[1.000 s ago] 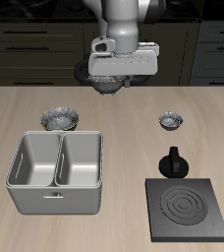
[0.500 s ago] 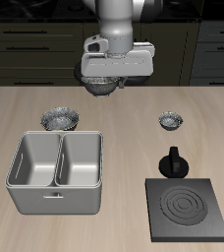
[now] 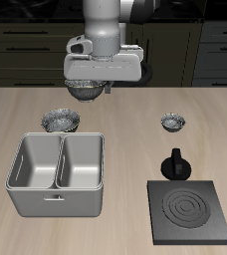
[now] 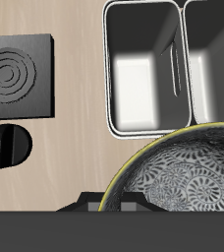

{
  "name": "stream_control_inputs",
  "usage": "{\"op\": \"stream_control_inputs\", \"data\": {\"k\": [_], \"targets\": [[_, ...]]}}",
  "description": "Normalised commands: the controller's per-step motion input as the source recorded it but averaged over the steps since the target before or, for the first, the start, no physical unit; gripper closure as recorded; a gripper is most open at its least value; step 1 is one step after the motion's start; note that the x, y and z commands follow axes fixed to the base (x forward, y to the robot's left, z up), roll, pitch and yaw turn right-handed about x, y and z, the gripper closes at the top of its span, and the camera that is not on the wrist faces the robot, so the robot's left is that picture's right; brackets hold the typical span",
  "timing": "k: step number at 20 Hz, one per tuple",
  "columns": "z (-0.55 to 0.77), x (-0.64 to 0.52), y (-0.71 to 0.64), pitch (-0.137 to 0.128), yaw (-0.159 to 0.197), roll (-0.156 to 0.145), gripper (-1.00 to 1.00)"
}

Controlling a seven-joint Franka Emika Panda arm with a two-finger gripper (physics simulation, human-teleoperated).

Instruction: Place the medium-sized bowl inside the left compartment of the bowl drainer

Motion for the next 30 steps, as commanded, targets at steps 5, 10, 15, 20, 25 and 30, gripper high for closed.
{"op": "stream_control_inputs", "data": {"k": [5, 10, 15, 20, 25, 30], "targets": [[0.07, 0.35, -0.22, -0.006, 0.002, -0.031, 1.00], [0.10, 0.37, -0.24, -0.007, -0.004, -0.022, 1.00], [-0.02, 0.28, -0.05, 0.021, -0.003, 0.004, 1.00], [-0.13, 0.26, 0.03, 0.023, 0.004, -0.014, 1.00], [-0.22, 0.06, 0.17, 0.035, -0.004, 0.028, 1.00], [-0.28, 0.04, 0.19, 0.032, 0.001, 0.026, 1.00]]}}
